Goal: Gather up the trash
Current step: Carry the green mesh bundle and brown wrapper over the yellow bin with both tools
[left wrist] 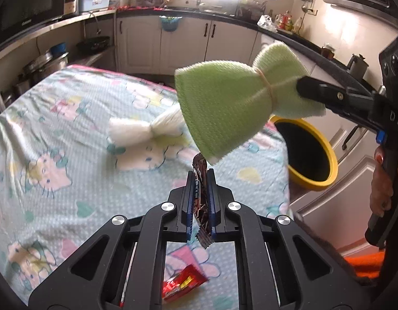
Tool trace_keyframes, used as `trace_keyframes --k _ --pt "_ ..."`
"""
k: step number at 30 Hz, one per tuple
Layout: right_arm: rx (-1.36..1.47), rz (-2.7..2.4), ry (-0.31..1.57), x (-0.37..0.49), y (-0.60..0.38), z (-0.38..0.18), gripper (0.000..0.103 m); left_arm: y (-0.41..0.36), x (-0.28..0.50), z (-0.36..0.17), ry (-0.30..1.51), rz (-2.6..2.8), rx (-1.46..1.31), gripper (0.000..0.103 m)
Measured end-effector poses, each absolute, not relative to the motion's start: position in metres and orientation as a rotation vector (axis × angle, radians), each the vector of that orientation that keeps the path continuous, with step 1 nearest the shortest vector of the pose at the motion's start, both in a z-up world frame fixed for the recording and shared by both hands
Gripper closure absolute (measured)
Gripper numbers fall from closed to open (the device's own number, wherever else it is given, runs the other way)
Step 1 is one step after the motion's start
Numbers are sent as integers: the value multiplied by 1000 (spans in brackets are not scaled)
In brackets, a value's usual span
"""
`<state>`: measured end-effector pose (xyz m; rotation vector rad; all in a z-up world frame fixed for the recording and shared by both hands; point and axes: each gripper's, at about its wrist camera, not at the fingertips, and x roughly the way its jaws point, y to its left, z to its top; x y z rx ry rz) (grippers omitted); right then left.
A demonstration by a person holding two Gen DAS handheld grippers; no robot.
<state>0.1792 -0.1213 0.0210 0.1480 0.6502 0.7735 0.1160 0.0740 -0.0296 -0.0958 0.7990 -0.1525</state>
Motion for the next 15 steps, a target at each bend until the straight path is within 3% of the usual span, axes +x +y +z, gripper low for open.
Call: trace_keyframes --k 15 --pt "216 626 537 179 -201 52 76 19 148 14 709 -257 -57 98"
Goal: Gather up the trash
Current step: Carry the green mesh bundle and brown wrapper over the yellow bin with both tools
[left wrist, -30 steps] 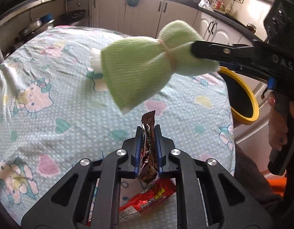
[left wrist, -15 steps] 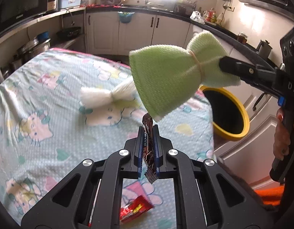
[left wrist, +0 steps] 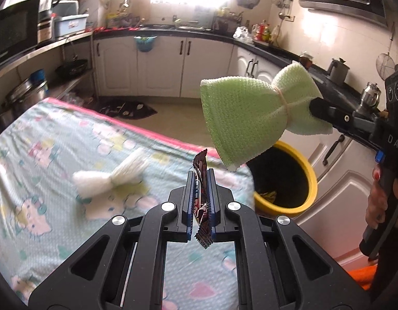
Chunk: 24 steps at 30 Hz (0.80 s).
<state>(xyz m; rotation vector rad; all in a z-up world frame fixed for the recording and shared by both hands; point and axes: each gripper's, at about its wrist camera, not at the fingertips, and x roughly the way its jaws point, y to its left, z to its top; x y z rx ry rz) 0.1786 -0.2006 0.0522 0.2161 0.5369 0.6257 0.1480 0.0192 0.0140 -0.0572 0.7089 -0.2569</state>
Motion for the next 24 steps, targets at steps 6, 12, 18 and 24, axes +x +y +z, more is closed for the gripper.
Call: trace_keyframes --k 6,12,18,24 --pt "246 546 503 175 -240 56 76 -13 163 26 681 -319 -43 98" --pt "260 469 475 171 -272 60 76 -47 177 32 657 -384 -50 98" --pt "273 395 450 167 -305 60 76 -78 187 38 641 -439 -53 98" --pt "273 310 435 163 -331 55 76 -103 197 39 638 -486 -67 98"
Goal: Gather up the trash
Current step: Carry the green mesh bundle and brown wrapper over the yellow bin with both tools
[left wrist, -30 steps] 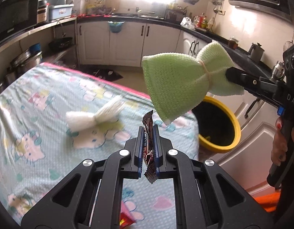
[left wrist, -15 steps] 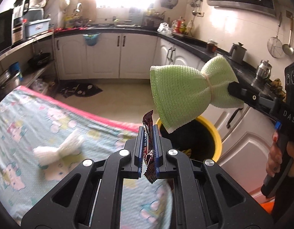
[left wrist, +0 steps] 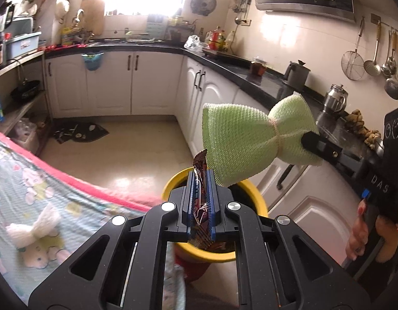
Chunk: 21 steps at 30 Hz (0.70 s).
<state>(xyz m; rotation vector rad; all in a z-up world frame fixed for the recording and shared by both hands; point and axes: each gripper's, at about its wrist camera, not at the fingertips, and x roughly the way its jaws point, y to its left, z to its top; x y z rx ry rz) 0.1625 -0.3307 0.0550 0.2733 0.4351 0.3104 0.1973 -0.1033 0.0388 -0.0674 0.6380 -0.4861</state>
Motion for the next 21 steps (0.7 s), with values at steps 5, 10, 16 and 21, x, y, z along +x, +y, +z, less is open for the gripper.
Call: trace_keyframes --k 5,10,16,21 --pt "251 239 438 160 -342 49 76 -123 209 36 639 -509 -82 98" --pt "240 179 462 166 -350 36 76 -136 220 29 646 -508 -97 98" --pt "212 121 522 179 -355 11 76 -150 234 15 672 -502 -94 98" --pt "208 91 591 193 -357 -19 75 -158 244 -5 708 -501 -93 98"
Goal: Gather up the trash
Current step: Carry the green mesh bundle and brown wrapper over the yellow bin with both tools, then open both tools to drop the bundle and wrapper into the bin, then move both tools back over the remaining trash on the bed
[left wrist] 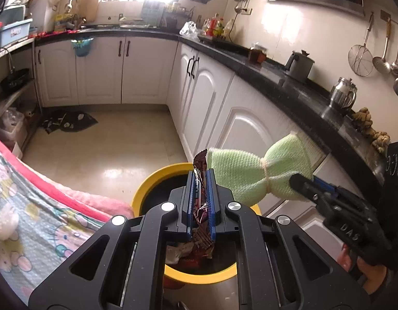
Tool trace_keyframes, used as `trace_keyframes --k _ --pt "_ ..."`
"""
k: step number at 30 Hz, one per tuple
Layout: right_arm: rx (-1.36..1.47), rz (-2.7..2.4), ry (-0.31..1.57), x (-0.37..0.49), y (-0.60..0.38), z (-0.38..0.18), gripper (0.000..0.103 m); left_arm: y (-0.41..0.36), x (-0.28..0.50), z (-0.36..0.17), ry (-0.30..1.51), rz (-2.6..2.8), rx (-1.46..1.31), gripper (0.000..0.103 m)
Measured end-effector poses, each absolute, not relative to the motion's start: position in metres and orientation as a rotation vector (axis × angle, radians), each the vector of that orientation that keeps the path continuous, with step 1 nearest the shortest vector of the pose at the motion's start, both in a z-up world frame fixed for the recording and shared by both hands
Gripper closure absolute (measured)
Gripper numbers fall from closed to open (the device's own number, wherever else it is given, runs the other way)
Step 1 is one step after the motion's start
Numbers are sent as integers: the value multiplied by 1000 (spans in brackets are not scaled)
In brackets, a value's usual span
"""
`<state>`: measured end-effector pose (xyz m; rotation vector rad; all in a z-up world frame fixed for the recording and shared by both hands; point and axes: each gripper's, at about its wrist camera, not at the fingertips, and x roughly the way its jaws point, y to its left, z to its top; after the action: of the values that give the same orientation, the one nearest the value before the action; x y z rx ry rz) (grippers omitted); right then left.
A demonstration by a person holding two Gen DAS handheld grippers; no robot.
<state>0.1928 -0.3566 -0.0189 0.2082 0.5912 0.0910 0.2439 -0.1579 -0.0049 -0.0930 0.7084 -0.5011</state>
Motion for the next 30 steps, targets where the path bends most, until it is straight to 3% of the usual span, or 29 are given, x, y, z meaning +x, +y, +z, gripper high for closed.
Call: trace_keyframes --k 11,13,14,15,18,19,23,24,28,30 --pt "187 53 724 215 -352 -74 74 -165 261 -44 792 -497 -118 96" --pt "191 56 732 218 -351 -78 70 -164 264 -49 802 -497 -133 93" --pt "191 54 738 219 -351 -81 66 -163 265 -51 804 -493 -138 89" --pt "192 48 742 220 -351 -83 54 -163 267 -53 806 -487 -142 77" --pt "203 24 747 221 -355 -84 43 -156 270 -58 814 -458 -154 62" --pt "209 20 748 221 -356 -84 42 -153 270 -58 815 -448 -156 52" --pt "225 9 733 219 -359 -80 36 -136 263 -56 807 -415 -161 34" --pt "226 12 727 218 -359 -78 36 -130 260 -54 800 -403 -156 24" --pt "236 64 687 212 -346 -63 32 -104 245 -44 766 -370 -160 11" --pt "231 99 662 209 -336 -55 31 -92 236 -40 751 -351 -163 11"
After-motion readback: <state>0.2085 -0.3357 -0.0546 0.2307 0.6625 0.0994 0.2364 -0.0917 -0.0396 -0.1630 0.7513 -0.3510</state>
